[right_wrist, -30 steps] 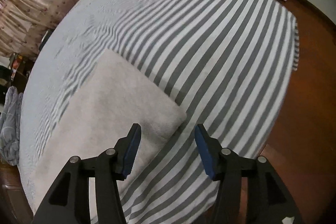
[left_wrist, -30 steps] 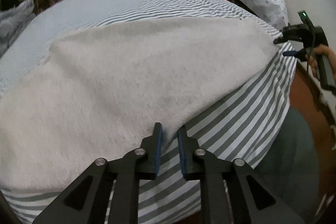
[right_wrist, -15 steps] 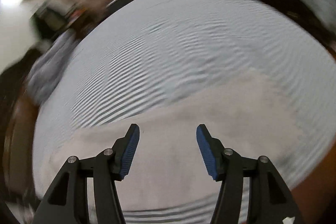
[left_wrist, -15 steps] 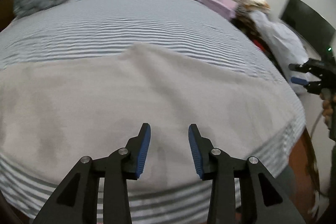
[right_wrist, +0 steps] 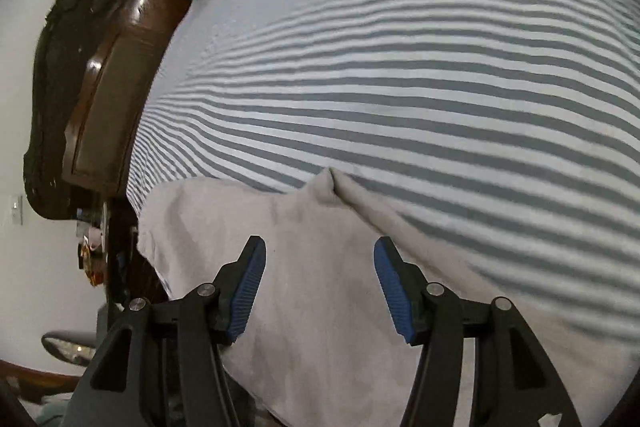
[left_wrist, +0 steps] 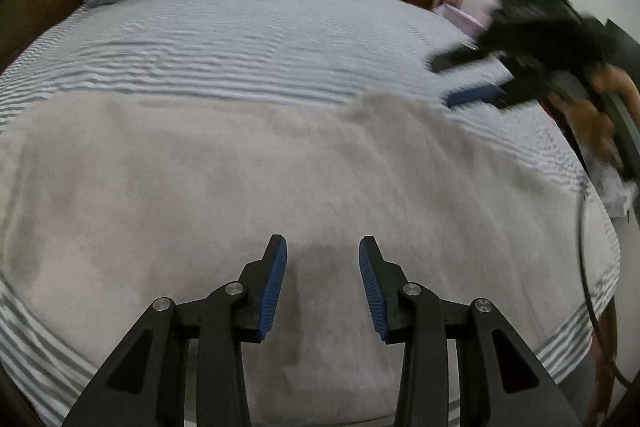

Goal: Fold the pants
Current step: 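Open the left tool and release the fabric while the right tool repositions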

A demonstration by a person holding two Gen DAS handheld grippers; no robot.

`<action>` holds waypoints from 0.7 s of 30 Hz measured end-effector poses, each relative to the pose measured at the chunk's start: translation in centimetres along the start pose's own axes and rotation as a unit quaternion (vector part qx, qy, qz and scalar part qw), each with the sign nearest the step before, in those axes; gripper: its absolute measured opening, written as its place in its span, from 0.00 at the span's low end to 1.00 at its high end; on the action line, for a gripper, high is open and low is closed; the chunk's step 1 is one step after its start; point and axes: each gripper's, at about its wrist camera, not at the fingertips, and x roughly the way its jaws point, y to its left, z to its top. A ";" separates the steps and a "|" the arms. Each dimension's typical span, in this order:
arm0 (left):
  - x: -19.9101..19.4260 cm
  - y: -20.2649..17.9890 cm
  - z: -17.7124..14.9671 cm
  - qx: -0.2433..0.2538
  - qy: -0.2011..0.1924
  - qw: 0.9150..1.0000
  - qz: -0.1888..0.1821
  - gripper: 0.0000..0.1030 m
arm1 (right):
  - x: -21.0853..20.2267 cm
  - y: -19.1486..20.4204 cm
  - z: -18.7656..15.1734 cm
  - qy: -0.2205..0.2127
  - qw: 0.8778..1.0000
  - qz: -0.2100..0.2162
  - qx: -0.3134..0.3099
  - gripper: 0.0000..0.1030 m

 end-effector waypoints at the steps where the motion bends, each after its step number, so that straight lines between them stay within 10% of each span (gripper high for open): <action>1: 0.4 0.1 -0.6 0.001 0.006 1.000 -0.005 0.38 | 0.9 -0.2 0.4 0.012 1.000 0.004 -0.002 0.53; 11: 0.5 -0.7 -2.4 0.045 -0.030 0.999 0.001 0.47 | 5.0 0.0 0.3 0.034 0.998 -0.033 -0.035 0.53; 16: 0.4 -0.5 -2.4 0.039 -0.034 0.999 -0.002 0.47 | 6.0 1.3 -0.9 0.109 0.990 0.050 -0.068 0.54; 21: 0.6 -0.9 -2.3 0.043 -0.036 0.998 0.003 0.48 | 6.6 1.7 0.0 0.082 0.991 0.083 -0.063 0.54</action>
